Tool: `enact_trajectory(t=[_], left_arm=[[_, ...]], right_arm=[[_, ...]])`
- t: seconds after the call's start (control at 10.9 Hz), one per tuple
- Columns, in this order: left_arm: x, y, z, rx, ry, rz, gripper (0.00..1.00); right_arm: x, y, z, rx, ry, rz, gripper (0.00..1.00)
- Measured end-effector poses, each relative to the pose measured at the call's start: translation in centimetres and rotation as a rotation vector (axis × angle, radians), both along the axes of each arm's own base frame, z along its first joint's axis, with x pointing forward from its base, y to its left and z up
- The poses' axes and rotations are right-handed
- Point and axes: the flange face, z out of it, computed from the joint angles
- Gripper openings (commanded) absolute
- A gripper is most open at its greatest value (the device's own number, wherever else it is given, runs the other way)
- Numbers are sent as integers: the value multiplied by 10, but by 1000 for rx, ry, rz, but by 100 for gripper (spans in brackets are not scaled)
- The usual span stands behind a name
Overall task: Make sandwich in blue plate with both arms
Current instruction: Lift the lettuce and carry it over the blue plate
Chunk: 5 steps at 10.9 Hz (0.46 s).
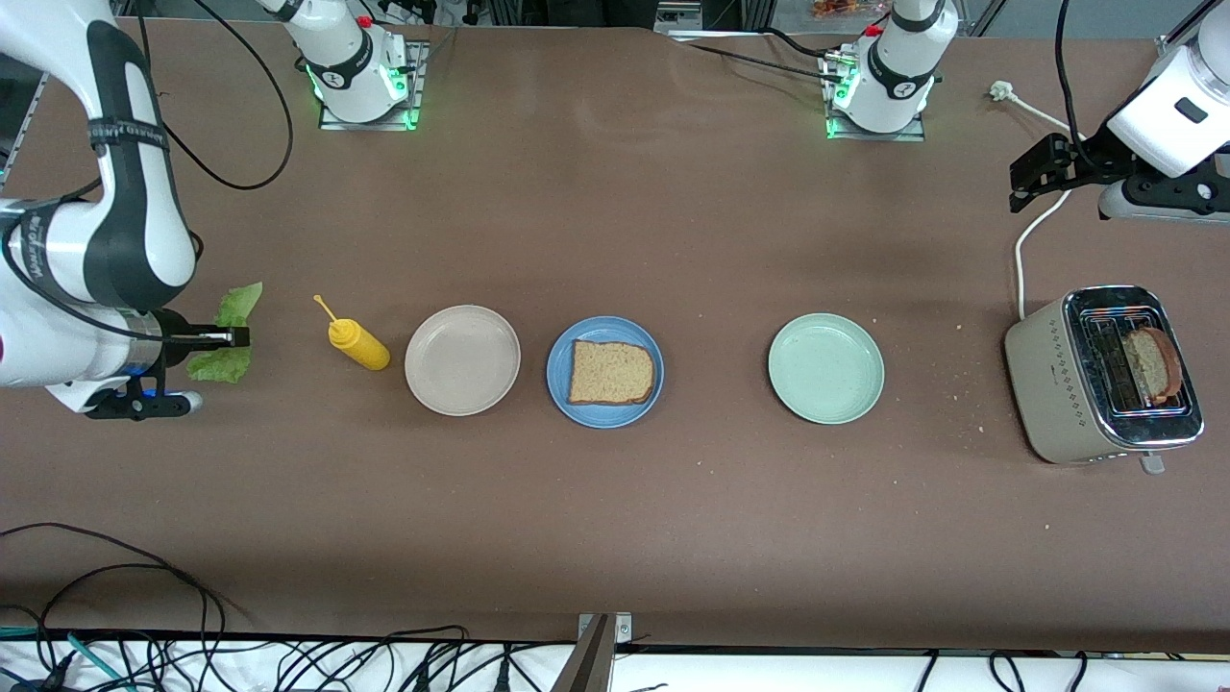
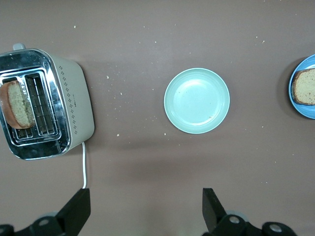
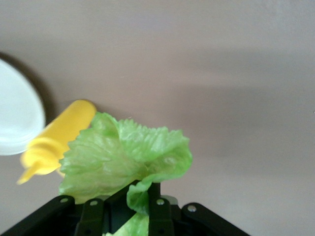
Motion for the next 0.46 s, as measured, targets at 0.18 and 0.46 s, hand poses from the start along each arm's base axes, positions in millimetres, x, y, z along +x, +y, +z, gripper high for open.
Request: enact_trajectory(t=[0.18, 0.46], left_arm=[[0, 0, 0, 0, 0, -1, 100], [0, 0, 0, 0, 0, 0, 100]], right_arm=[[3, 53, 29, 3, -9, 32, 0], [-8, 157, 43, 2, -31, -23, 0]])
